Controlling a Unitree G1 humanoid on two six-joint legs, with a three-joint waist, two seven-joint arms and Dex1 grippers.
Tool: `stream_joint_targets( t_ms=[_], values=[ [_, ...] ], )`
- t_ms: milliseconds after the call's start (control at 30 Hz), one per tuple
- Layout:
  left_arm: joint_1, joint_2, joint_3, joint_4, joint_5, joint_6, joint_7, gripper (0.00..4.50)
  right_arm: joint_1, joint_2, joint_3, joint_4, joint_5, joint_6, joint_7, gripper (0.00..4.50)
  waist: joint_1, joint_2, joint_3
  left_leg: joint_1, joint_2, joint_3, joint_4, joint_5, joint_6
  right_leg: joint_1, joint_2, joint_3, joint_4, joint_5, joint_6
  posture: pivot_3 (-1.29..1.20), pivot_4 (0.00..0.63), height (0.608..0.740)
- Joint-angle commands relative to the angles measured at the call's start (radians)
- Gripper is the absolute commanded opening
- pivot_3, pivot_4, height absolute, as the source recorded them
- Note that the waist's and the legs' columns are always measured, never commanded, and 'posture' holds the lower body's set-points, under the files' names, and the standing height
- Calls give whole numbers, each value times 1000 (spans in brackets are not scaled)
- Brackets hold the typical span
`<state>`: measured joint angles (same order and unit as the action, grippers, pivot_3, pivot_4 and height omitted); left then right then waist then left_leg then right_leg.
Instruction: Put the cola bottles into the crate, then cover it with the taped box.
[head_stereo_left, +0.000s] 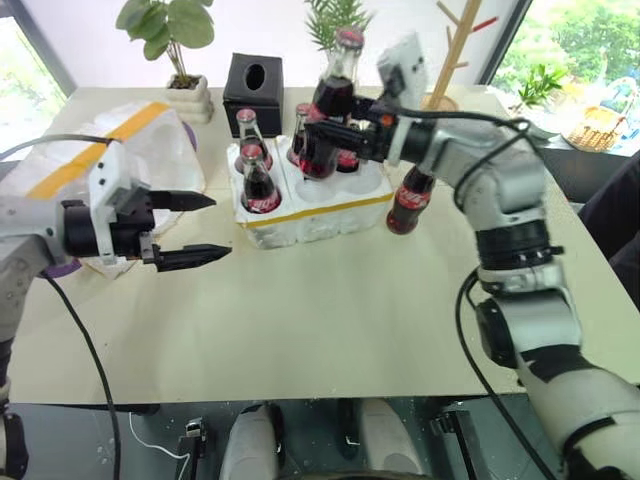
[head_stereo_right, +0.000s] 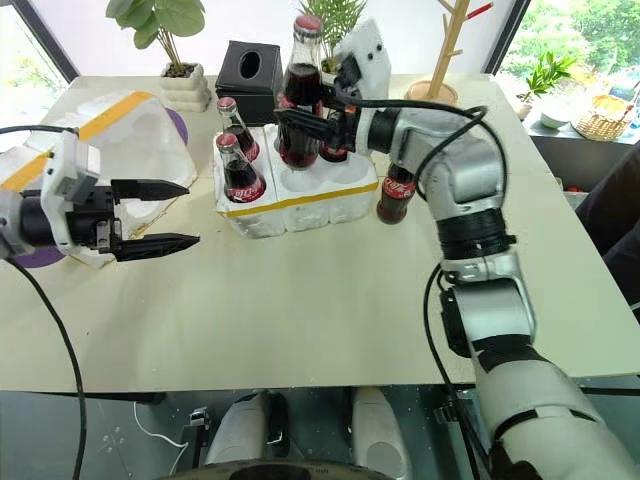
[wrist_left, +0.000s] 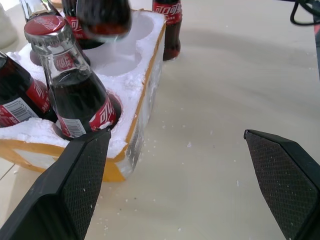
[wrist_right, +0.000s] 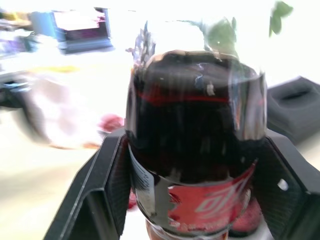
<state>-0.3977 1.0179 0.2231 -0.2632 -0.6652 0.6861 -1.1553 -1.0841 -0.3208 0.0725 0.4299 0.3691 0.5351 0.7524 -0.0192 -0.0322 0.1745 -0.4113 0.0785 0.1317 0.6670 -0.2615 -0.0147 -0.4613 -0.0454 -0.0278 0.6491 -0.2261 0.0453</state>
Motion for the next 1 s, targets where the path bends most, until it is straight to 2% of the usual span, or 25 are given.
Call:
stream_joint_targets(
  t_ms=[33, 167, 300, 733, 1000],
  values=[
    [-4, 1, 19, -30, -3, -18, 11, 4500, -50, 34, -18, 49, -27, -90, -2, 2667, 0, 0, 0, -1, 0, 0, 0, 0, 0, -1, 0, 0, 0, 0, 0, 0, 150, 740],
    [4, 3, 34, -37, -5, -19, 24, 4500, -33, 58, 7, 117, -85, -136, 1, 2667, -4, 0, 0, -5, 0, 0, 0, 0, 0, -4, 0, 0, 1, 0, 0, 0, 150, 740],
    [18, 9, 46, -42, -5, -22, 30, 4500, 1, 82, 24, 150, -121, -158, 7, 2667, -6, 0, 0, 1, 0, 0, 0, 1, -1, 0, 0, 0, 1, 0, 0, 0, 150, 740],
    [-1, 10, 14, -23, 9, -48, 30, 4500, 68, 79, 2, -58, -99, -76, 6, 2667, -19, 1, 0, 1, 1, -1, -1, 1, -1, 0, 0, 0, 1, 0, 0, 0, 150, 740],
    [-44, -13, -17, -2, 17, -58, 32, 4500, 86, 97, 81, 28, -194, -146, -4, 2667, -22, 1, 0, 0, 0, -1, -1, 1, -1, -1, 0, 0, 1, 0, 0, 0, 150, 740]
  ],
)
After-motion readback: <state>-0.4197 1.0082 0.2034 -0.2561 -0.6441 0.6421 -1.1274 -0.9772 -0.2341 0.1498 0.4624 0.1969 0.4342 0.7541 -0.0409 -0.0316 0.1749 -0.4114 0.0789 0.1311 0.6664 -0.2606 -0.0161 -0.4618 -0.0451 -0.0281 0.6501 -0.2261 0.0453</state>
